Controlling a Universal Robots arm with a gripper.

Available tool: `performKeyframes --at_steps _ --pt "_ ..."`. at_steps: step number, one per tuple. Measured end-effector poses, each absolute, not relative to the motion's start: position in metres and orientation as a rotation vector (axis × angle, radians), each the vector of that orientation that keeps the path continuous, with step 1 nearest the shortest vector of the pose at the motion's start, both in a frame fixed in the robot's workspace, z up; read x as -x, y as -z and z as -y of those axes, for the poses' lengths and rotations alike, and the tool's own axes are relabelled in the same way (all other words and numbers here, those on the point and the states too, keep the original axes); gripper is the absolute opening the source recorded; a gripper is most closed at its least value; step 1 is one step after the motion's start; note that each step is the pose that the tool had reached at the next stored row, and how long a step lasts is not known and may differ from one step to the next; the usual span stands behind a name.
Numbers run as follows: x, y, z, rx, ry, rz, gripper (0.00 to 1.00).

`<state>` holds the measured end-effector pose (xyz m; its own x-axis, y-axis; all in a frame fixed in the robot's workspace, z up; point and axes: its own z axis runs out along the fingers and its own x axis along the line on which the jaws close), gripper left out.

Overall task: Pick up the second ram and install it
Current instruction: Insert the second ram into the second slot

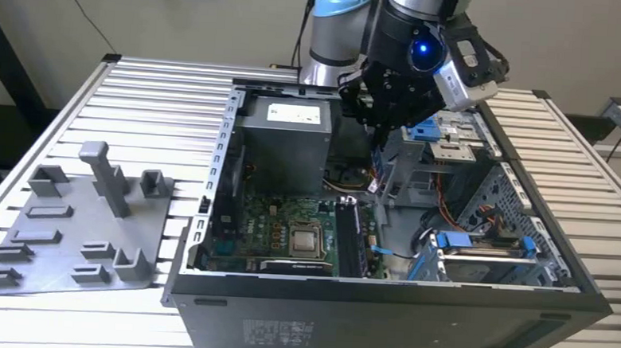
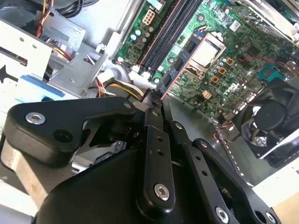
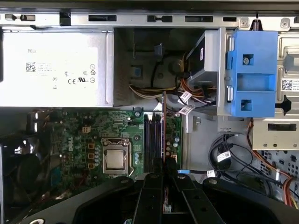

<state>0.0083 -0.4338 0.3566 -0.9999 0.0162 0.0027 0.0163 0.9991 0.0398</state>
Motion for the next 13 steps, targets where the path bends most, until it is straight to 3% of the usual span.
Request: performKeyframes --at_steps 13 --pt "-0.008 -0.342 0.434 0.023 0.043 3.139 0.14"
